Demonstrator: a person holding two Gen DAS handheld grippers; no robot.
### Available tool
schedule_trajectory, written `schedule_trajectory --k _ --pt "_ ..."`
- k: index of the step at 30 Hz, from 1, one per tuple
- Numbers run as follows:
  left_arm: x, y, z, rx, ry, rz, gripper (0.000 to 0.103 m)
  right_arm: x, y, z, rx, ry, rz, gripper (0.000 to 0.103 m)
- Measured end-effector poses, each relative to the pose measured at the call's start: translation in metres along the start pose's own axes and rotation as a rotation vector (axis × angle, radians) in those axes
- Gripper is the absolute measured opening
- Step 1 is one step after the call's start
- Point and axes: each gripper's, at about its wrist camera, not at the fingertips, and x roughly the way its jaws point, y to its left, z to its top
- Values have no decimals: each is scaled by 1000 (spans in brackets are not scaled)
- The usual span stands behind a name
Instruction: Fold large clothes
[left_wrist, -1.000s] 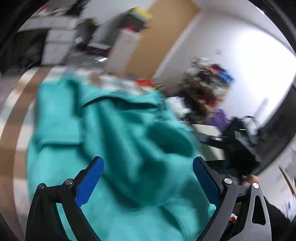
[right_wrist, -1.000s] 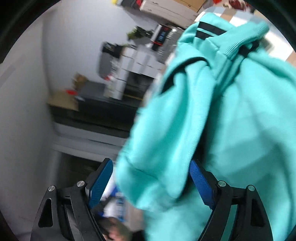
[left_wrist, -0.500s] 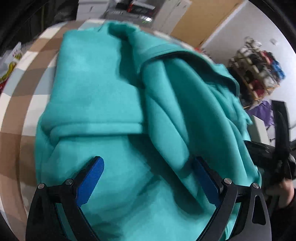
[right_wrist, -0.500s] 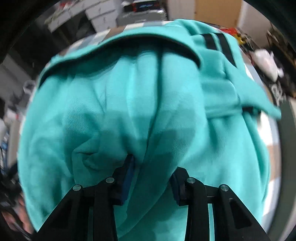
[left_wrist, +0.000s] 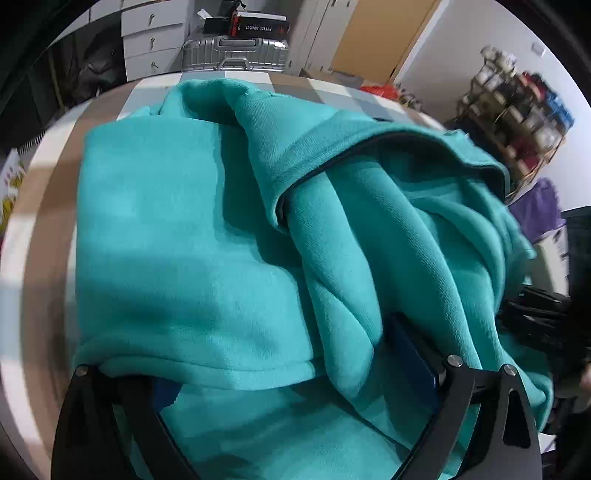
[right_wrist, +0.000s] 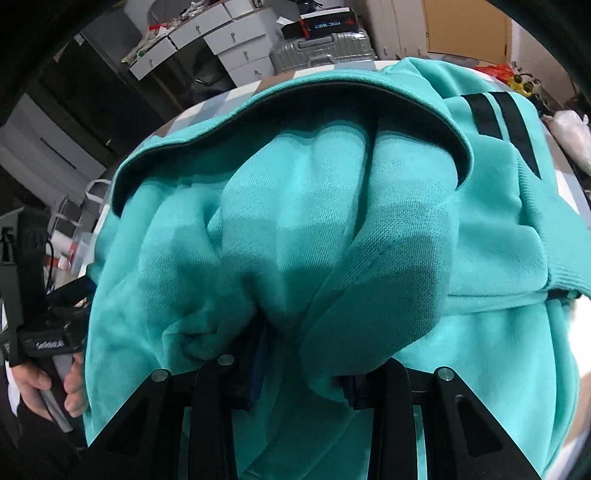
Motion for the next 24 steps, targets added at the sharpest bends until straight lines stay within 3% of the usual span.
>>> schedule_trajectory --k 4,6,10,13,15,19,20,22,24 --pt "7 12 23 -6 36 42 94 13 1 22 66 -19 57 31" --pt "-4 26 18 -81 35 61 94 12 -11 22 120 -47 111 30" --pt "-55 30 -22 -200 -79 -71 91 -7 -28 9 186 -88 98 34" --pt "-92 8 -65 -173 -141 -61 91 -42 -15 -9 80 -158 -18 35" --pt "-119 -16 -94 -150 -200 -49 92 -58 -2 -14 36 -200 3 47" --pt "-158 -40 -141 -164 -262 47 92 -87 57 -14 -89 -277 91 66" --pt "-164 -43 -153 -175 -288 53 92 -95 50 -23 -116 -280 84 68" --pt "-167 -37 -173 -210 -337 66 92 -81 75 -22 -181 -249 14 68" --pt "-155 -28 -181 -211 -352 61 92 -48 87 -13 -211 -148 -99 66"
